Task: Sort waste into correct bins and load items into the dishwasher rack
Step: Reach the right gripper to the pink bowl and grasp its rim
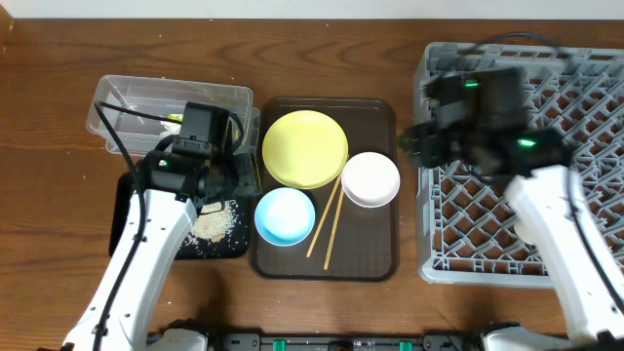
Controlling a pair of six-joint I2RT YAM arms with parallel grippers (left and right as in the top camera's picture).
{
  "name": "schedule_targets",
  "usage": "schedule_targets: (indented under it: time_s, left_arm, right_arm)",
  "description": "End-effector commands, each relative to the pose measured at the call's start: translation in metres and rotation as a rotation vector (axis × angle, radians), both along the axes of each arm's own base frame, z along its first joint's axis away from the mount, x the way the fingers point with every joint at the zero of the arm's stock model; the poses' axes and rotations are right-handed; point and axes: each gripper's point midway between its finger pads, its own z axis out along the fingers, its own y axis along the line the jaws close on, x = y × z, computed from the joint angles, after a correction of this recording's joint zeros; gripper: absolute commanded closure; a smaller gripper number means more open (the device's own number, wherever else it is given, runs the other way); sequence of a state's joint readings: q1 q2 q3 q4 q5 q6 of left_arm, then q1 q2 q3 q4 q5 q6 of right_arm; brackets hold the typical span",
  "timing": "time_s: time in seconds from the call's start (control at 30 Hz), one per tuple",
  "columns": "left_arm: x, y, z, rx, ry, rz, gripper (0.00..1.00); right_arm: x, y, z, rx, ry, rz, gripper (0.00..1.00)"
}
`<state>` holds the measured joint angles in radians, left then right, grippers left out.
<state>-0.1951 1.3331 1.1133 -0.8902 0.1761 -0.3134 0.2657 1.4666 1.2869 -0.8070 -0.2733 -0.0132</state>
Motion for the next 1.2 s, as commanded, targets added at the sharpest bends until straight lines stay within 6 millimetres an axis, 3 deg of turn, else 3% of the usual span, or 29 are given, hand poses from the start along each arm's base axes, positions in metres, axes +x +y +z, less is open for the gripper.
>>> schedule_targets:
  time_s: [0.0,0.13,0.3,0.47,0.63,0.83,1.03,1.17]
  left_arm:
    - [0.000,0.003,0.002,0.014,-0.009,-0.002,0.40]
    - [0.000,0.003,0.002,0.014,-0.009,-0.002,0.39]
    - [0.000,0.003,0.002,0.014,-0.009,-0.002,0.39]
    - [0.000,0.003,0.002,0.014,-0.009,-0.002,0.39]
    - [0.000,0.003,0.002,0.014,-0.009,-0.002,0.39]
    - [0.000,0.003,0.002,0.013,-0.009,-0.002,0.39]
    - [0.000,0.003,0.002,0.014,-0.009,-0.002,0.39]
    - [0.000,0.003,0.002,0.014,-0.009,-0.002,0.39]
  right_arm:
    - [0.006,0.007,-0.024,-0.123,0.009,0.019,0.32]
    - [0.009,0.020,-0.061,-0.173,0.081,0.048,0.36]
    - [0.016,0.026,-0.100,-0.192,0.155,0.037,0.49]
    - [0.018,0.024,-0.133,-0.225,0.218,0.026,0.53]
    - [0.018,0.016,-0.158,-0.285,0.260,0.011,0.68]
    - [0.021,0.010,-0.164,-0.320,0.259,-0.010,0.82]
    - [0.023,0.009,-0.160,-0.322,0.252,-0.034,0.77]
    - [0.027,0.017,-0.139,-0.274,0.222,-0.017,0.75]
